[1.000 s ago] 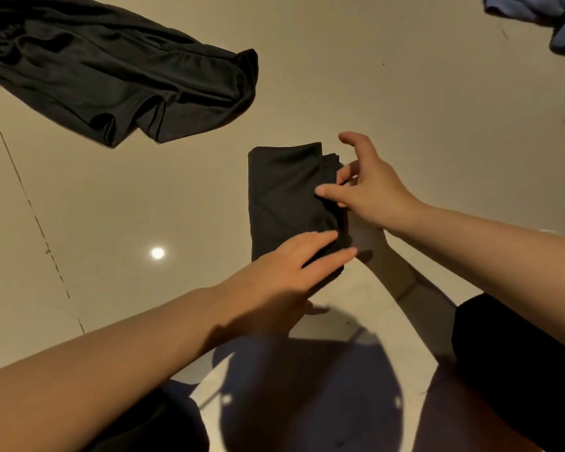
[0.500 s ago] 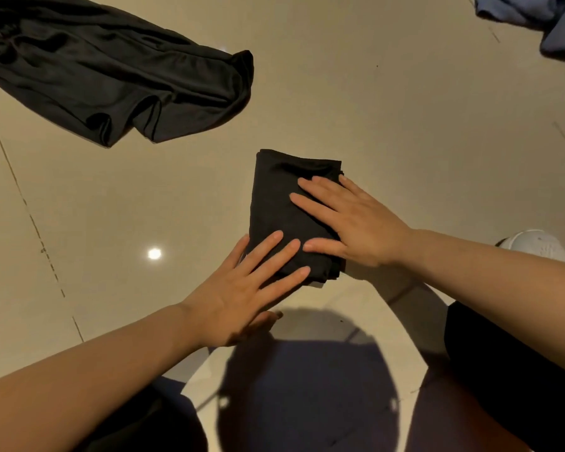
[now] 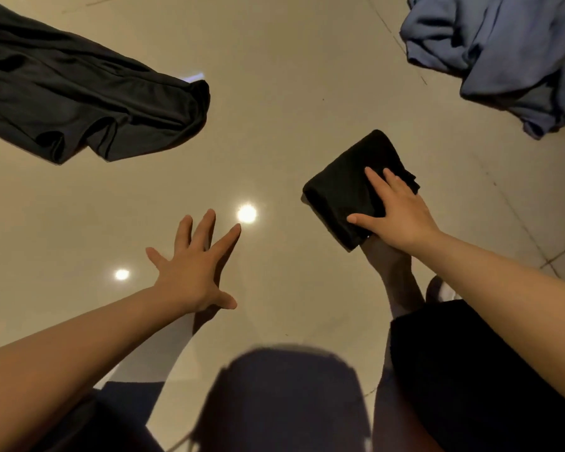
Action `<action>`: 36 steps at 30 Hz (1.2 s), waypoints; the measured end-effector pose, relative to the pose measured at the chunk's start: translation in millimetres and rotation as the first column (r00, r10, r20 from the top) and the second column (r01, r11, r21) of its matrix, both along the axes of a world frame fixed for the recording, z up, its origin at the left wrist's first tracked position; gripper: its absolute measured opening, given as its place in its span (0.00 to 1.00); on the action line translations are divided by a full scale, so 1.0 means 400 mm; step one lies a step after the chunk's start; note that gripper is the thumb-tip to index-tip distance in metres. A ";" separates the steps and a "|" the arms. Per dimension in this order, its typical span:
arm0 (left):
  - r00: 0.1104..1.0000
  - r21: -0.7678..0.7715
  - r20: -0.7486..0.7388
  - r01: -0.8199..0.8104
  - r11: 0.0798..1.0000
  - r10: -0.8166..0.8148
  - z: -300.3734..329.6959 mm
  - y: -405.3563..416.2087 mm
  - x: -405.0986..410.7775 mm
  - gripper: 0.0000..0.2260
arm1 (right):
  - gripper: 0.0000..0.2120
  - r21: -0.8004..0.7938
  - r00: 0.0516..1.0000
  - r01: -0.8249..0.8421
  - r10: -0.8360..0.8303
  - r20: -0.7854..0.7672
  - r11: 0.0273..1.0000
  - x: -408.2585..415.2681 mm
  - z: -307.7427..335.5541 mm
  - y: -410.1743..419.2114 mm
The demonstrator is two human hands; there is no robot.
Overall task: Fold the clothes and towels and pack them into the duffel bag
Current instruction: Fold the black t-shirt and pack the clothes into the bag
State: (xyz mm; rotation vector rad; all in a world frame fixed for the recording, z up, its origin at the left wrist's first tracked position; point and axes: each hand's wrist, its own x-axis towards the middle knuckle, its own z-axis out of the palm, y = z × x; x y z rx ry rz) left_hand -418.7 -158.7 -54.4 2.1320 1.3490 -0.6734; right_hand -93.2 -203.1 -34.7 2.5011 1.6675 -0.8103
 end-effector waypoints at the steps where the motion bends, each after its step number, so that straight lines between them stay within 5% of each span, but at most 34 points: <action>1: 1.000 -0.001 -0.003 -0.006 1.000 0.006 -0.001 -0.001 -0.001 0.55 | 0.43 -0.011 0.998 0.060 -0.060 -0.006 0.998 0.027 0.007 -0.011; 5: 1.000 0.009 -0.024 0.014 1.000 -0.014 0.008 0.008 0.002 0.55 | 0.42 -0.050 0.982 0.189 -0.190 -0.021 0.981 0.063 0.023 -0.048; 8: 1.000 0.022 -0.011 0.013 1.000 -0.013 0.000 0.002 0.000 0.54 | 0.37 0.073 0.955 0.273 -0.261 -0.141 0.959 0.010 0.053 -0.039; 11: 0.988 0.011 0.137 -0.069 0.998 0.067 0.030 0.010 -0.024 0.46 | 0.29 0.197 0.943 0.209 -0.144 -0.300 0.958 -0.120 0.106 -0.015; 15: 0.726 -0.210 0.499 -0.428 0.879 0.473 0.104 0.003 -0.069 0.29 | 0.22 0.064 0.763 0.201 -0.115 -0.636 0.977 -0.348 0.151 0.028; 19: 0.526 -0.332 0.572 -0.553 0.764 0.629 0.155 -0.026 -0.164 0.10 | 0.19 -0.053 0.601 0.138 -0.127 -0.789 0.989 -0.561 0.171 0.076; 25: 0.594 -0.066 0.530 -0.682 0.728 0.605 0.188 -0.033 -0.520 0.07 | 0.12 -0.141 0.555 -0.004 -0.115 -0.824 0.990 -0.832 0.165 0.102; 30: 0.514 0.070 0.528 -0.820 0.569 0.676 0.193 -0.093 -0.774 0.07 | 0.12 -0.172 0.551 -0.203 -0.033 -0.834 0.964 -1.066 0.138 0.090; 36: 0.548 0.385 0.586 -0.836 0.390 0.597 0.197 -0.147 -1.035 0.03 | 0.19 -0.116 0.553 -0.461 0.183 -0.813 0.880 -1.368 0.110 0.072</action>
